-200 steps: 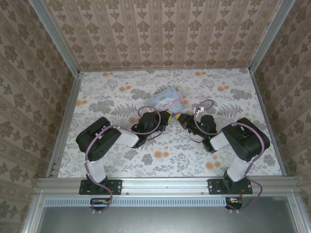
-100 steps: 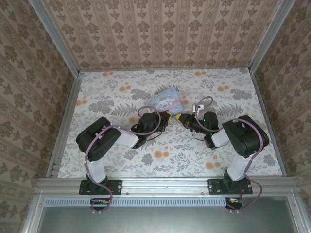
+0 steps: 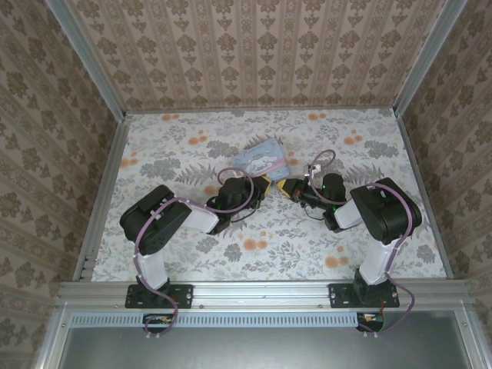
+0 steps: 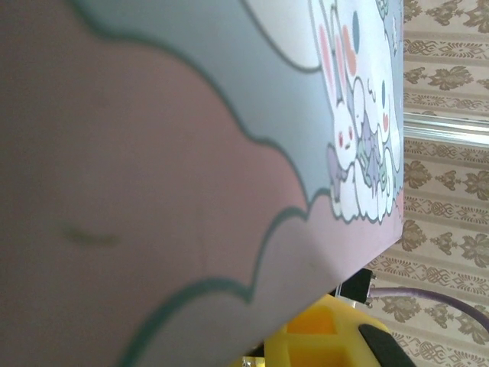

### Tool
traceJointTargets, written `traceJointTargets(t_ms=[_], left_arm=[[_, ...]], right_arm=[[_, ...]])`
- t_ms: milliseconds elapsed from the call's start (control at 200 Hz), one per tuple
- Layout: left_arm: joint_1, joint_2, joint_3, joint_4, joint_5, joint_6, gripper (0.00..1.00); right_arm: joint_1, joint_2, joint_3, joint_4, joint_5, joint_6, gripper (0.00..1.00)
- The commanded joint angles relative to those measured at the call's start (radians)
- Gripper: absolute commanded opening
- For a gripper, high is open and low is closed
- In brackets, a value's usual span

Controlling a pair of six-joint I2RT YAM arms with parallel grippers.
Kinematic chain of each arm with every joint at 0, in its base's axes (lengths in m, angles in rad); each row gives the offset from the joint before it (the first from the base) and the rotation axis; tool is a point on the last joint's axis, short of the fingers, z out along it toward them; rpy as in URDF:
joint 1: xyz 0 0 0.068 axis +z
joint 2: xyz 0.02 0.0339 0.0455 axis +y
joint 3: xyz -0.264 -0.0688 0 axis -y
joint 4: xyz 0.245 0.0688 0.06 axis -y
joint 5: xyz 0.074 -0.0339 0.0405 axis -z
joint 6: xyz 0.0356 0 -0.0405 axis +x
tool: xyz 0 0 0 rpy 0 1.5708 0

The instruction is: Unlock the padlock with the key

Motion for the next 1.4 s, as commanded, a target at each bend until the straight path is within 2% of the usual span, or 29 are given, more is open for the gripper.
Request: traceJointTargets(t_ms=[0, 415, 1015, 1395], left_arm=[[-0.071, 0.011, 0.003, 0.059, 0.305, 0.021, 0.0], [-0.071, 0.023, -0.002, 0.095, 0.33, 0.012, 0.0], [-0.071, 0.012, -0.002, 0.119, 0.366, 0.019, 0.0], [-0.079, 0.043, -0.002, 0.266, 0.33, -0.106, 0.0]], right_arm=[[0.024, 0.02, 0.071, 0.086, -0.035, 0.024, 0.0], [-0.002, 0.055, 0.12, 0.074, -0.095, -0.009, 0.0], [-0.015, 0.097, 0.139, 0.084, -0.135, 0.104, 0.0], [-0.012, -0.005, 0.04, 0.086, -0.072, -0.049, 0.0]])
